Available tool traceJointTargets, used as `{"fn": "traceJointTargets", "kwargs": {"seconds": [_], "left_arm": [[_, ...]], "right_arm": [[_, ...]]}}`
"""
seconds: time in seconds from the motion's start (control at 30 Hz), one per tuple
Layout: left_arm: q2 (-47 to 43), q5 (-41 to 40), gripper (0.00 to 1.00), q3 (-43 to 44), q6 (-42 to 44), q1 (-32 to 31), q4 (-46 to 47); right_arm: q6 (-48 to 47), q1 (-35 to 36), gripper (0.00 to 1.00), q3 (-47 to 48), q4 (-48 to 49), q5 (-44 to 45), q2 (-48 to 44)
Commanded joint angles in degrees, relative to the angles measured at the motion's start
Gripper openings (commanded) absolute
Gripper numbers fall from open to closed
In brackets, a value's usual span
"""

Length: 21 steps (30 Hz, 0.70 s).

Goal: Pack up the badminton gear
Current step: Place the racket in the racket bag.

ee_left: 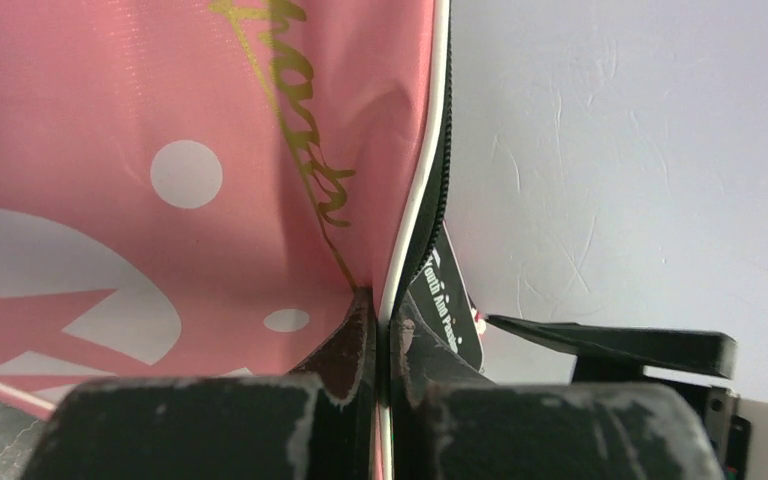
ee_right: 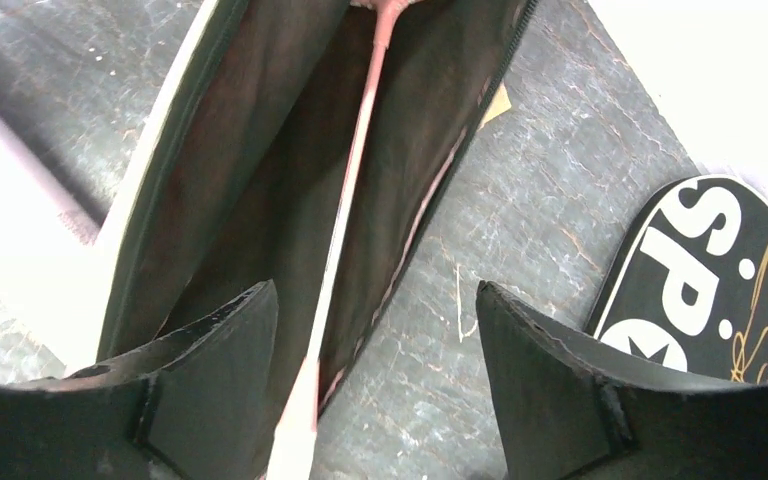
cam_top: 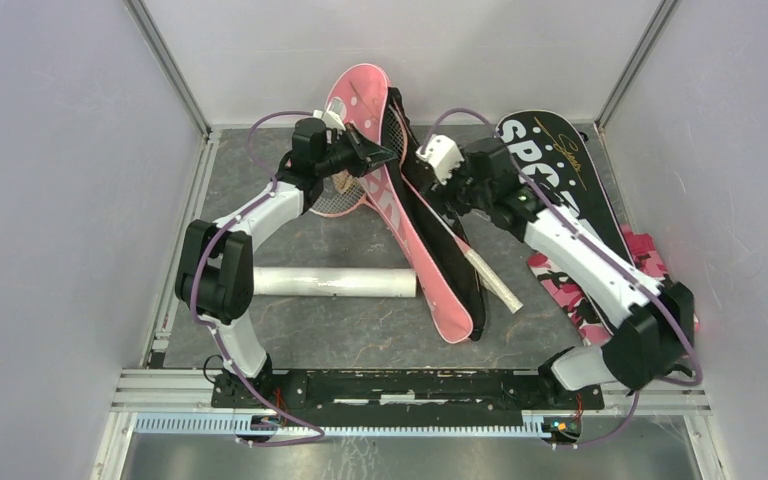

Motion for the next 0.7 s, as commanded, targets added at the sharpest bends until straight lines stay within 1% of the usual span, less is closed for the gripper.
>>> {"fn": "traceJointTargets", "kwargs": {"seconds": [0.0, 0.03, 0.13, 0.37, 0.5, 0.67], "left_arm": [[-0.7, -1.8, 0.02, 0.3, -3.7, -0.2, 6.0], [-0.8, -1.8, 0.02, 0.2, -3.7, -0.3, 6.1], [-0.8, -1.5, 0.02, -0.1, -3.6, -0.5, 6.6], [-2.1, 0.5, 0.02, -2.3, -2.8, -0.5, 10.2], [-2.2, 1.7, 0.02, -3.6, -2.4, -0.6, 11.9], [-2.2, 2.6, 0.02, -4.7, -2.4, -0.6, 13.8]], "right_arm": [[-1.1, -2.2, 0.81, -5.4, -4.2, -10.3, -7.5], [-1.3, -2.8, 0.84, -7.3, -4.6, -10.9, -9.2], [-2.6, -4.8, 0.9, -12.9, -6.0, -13.4, -13.1], [-7.1, -10.6, 0.95, -22.9, -8.7, -17.7, -18.4], [-9.7, -14.5, 0.96, -26.3, -9.4, -20.2, -18.6], [-13.2, -19.7, 0.95, -27.0, -11.7, -25.0, -15.3]]}}
